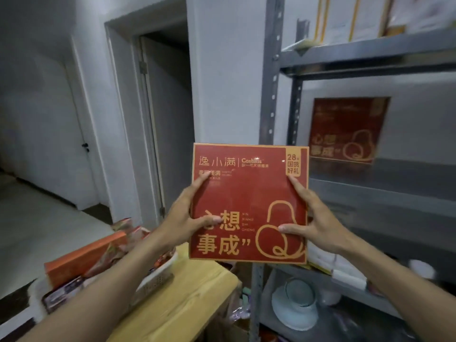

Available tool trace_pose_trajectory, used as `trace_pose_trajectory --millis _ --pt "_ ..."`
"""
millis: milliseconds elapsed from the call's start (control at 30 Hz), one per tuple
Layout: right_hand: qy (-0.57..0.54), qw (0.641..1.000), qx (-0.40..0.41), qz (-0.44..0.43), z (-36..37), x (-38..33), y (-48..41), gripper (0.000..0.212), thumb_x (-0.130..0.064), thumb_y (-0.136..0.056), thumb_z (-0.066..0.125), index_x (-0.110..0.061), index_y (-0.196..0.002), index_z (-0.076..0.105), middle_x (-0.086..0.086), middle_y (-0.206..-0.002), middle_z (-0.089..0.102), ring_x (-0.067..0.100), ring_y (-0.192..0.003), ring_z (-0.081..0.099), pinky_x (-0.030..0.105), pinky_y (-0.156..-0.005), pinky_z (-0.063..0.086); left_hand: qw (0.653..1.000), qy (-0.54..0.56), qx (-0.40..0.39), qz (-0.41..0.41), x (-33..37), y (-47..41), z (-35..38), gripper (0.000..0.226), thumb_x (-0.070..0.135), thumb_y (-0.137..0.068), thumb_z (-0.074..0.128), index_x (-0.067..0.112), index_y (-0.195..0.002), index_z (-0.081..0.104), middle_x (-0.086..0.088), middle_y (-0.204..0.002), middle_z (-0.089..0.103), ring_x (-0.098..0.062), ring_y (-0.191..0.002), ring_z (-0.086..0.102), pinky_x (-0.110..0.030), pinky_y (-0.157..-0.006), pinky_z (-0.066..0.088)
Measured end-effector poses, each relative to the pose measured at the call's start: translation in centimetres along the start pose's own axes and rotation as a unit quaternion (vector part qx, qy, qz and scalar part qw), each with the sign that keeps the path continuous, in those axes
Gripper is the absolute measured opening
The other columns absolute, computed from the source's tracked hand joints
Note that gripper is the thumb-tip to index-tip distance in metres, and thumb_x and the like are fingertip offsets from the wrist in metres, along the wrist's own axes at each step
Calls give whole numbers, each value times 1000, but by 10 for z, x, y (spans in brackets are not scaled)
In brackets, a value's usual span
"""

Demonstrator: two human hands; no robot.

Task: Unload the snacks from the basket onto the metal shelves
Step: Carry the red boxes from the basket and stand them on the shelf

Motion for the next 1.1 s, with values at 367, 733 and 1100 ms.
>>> trace_pose_trajectory --millis 367,733,1100 --pt "49 992 110 44 -240 50 105 106 -26 -76 79 -69 -141 7 -12 -143 29 14 -129 45 47 -100 51 986 43 -94 134 136 -123 227 94 37 -76 79 59 -144 18 13 -145 35 -9 -127 50 -42 -98 52" --pt "122 972 189 62 -382 90 103 109 -27 -71 78 -71 -139 4 -14 -144 31 9 -122 52 39 -93 56 967 63 -140 202 201 -244 344 97 23 -82 75 65 -142 10 12 -148 26 -13 -133 41 -51 -100 49" --pt "193 947 237 102 -467 185 67 111 -25 -74 77 -74 -137 -1 -18 -143 23 10 -130 42 32 -97 53 961 68 -161 216 198 -364 450 106 16 -82 75 71 -137 4 10 -142 24 -13 -133 32 -46 -110 40"
Point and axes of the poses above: each hand's wrist, its own y-axis away from the middle knuckle, its own z-axis out of the palm, x = y × z, the point moved 6 cm from there along -y, towards the middle knuckle
